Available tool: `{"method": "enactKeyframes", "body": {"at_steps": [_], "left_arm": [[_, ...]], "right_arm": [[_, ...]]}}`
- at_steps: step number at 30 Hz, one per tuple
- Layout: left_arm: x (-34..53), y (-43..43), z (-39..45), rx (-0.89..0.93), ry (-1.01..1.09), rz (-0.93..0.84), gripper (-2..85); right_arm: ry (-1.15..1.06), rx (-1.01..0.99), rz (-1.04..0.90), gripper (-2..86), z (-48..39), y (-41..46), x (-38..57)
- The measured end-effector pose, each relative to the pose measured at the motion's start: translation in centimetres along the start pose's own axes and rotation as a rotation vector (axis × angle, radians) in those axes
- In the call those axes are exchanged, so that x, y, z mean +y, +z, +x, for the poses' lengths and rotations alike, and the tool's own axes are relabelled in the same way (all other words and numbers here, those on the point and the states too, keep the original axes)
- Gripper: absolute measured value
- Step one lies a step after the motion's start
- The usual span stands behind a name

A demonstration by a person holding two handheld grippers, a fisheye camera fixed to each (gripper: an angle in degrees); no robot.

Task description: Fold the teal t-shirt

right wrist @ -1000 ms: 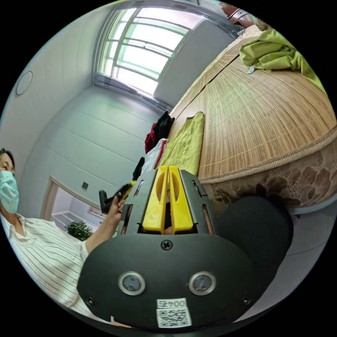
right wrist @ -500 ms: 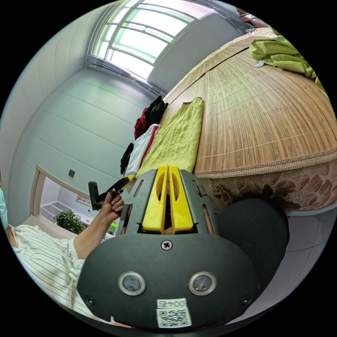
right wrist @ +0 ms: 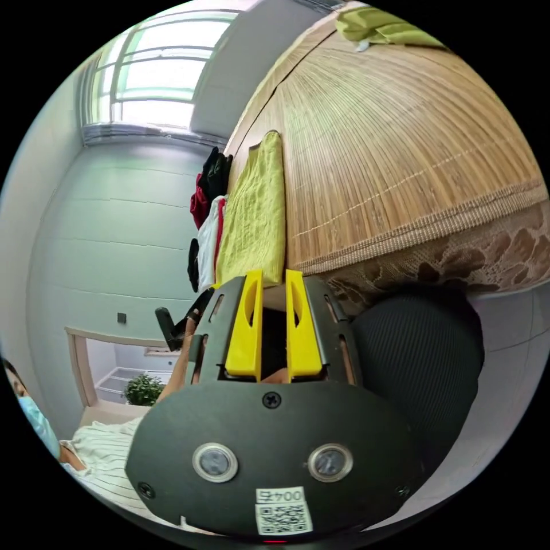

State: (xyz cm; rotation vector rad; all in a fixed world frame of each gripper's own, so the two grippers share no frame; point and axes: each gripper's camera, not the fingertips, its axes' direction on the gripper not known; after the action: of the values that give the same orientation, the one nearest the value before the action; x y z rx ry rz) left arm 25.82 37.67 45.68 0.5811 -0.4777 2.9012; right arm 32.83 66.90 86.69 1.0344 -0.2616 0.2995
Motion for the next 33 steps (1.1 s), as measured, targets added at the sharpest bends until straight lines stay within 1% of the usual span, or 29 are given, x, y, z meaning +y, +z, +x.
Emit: {"method": "enactKeyframes", "body": {"at_steps": [4, 6, 9, 11, 14, 18, 24, 26, 33], "left_arm": [[-0.7, 1.0, 0.4, -0.038, 0.005, -0.043, 0.6], [-1.1, 1.1, 1.0, -0.056, 0.020, -0.055, 0.7], [-1.5, 1.3, 1.2, -0.055, 0.025, -0.073, 0.7], [-1.7, 1.3, 1.2, -0.046, 0.014, -0.081, 0.8], [-1.8, 1.4, 1.5, -0.046, 0.011, -0.088, 0.8], [-1.9, 1.5, 2.1, -0.058, 0.014, -0.089, 0.8], [-2.2, 1.7, 2.5, -0.051, 0.004, -0.099, 0.8], [-2.2, 1.8, 2.8, -0.054, 0.004, -0.101, 0.8], [-2.3, 2.1, 3.3, -0.053, 0.011, -0.113, 0.8]], "right_arm": [[0.075, -0.144, -0.032, 6.9, 1.1, 0.8, -0.3], [0.058, -0.144, -0.013, 6.6, 0.5, 0.9, 0.1], [-0.076, 0.105, 0.045, 5.9, -3.8, 1.8, 1.7], [-0.266, 0.406, 0.081, 5.8, -8.9, 4.6, 3.9], [-0.424, 0.609, 0.093, 6.1, -12.7, 8.7, 6.3], [-0.483, 0.638, 0.105, 6.1, -14.4, 10.9, 7.7], [-0.494, 0.688, 0.085, 5.5, -15.6, 13.6, 8.5], [-0.515, 0.730, 0.086, 4.7, -16.2, 14.9, 9.0], [-0.519, 0.767, 0.109, 1.4, -16.8, 16.6, 9.4]]}}
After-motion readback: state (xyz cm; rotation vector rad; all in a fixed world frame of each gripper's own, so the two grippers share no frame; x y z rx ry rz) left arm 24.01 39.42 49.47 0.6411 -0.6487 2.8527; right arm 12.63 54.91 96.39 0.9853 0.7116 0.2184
